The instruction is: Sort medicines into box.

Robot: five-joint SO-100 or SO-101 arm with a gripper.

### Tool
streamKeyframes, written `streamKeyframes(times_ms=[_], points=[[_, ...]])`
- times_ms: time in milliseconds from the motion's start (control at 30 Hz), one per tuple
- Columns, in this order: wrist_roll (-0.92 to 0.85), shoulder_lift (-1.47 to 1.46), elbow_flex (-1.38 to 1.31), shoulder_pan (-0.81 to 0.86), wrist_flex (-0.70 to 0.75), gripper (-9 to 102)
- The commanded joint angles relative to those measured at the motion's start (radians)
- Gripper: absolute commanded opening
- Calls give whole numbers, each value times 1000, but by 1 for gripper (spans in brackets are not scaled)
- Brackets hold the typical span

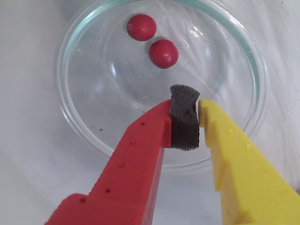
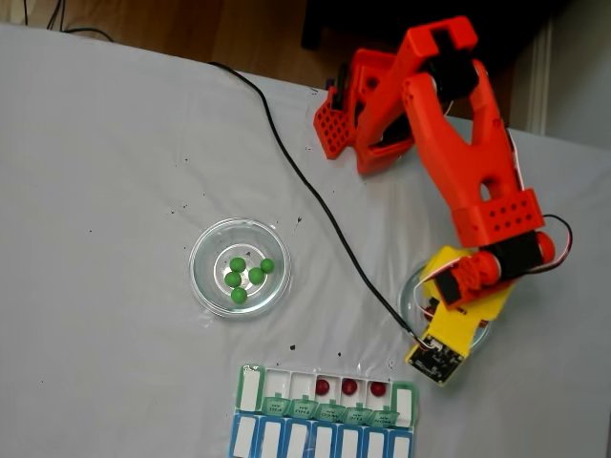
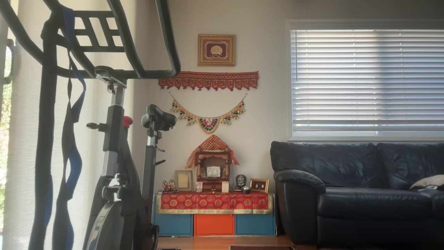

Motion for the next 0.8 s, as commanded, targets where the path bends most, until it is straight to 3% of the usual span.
streamKeyframes(times_ms=[0, 767], points=[[-9, 35, -58, -15, -23, 2], [-58, -95, -74, -3, -83, 18]])
